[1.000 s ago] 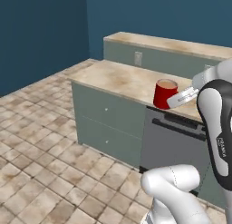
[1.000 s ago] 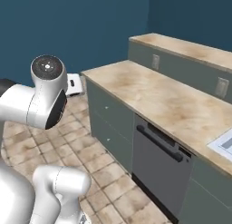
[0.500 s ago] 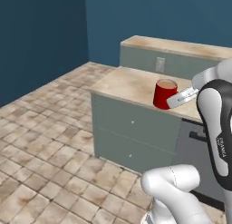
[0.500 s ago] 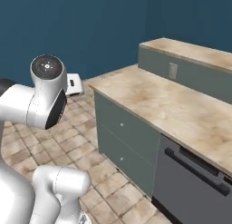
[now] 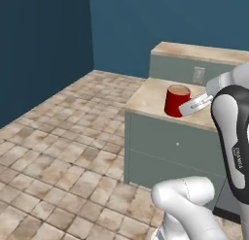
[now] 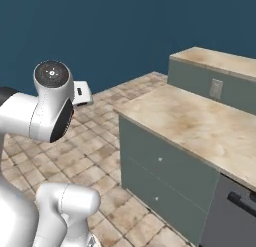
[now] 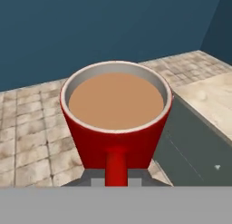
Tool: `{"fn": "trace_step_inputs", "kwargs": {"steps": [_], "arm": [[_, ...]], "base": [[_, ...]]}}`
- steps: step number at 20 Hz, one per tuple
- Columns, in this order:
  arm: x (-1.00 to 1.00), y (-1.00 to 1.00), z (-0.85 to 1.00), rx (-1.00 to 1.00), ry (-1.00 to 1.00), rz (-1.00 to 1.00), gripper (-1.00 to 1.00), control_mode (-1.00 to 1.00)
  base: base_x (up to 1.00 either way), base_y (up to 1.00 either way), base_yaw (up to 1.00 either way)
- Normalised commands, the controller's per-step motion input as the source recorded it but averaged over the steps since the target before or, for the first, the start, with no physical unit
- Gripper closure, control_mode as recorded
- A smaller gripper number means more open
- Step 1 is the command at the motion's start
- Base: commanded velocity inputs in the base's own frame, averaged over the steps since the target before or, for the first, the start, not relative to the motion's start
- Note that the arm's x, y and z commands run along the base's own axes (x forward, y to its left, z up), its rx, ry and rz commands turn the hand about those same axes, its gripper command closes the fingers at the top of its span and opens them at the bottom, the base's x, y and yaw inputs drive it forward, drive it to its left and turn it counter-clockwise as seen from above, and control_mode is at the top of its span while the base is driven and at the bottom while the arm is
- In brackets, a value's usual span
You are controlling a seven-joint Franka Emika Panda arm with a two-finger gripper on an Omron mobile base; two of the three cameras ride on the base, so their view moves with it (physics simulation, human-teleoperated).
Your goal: Pick the cup of tea, navigate to the dining table, and place it on the saucer.
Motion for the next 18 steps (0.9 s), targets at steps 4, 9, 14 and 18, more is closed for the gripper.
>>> {"fn": "trace_step_inputs", "kwargs": {"steps": [4,9,14,18], "arm": [[0.0,0.0,0.0,0.0,0.0,0.0,1.0,1.0],[0.0,0.0,0.0,0.0,0.0,0.0,1.0,1.0],[0.0,0.0,0.0,0.0,0.0,0.0,1.0,1.0],[0.0,0.0,0.0,0.0,0.0,0.0,1.0,1.0]], "base": [[1.0,1.0,-0.27],[1.0,1.0,-0.35],[1.0,1.0,-0.37],[1.0,1.0,-0.38]]}}
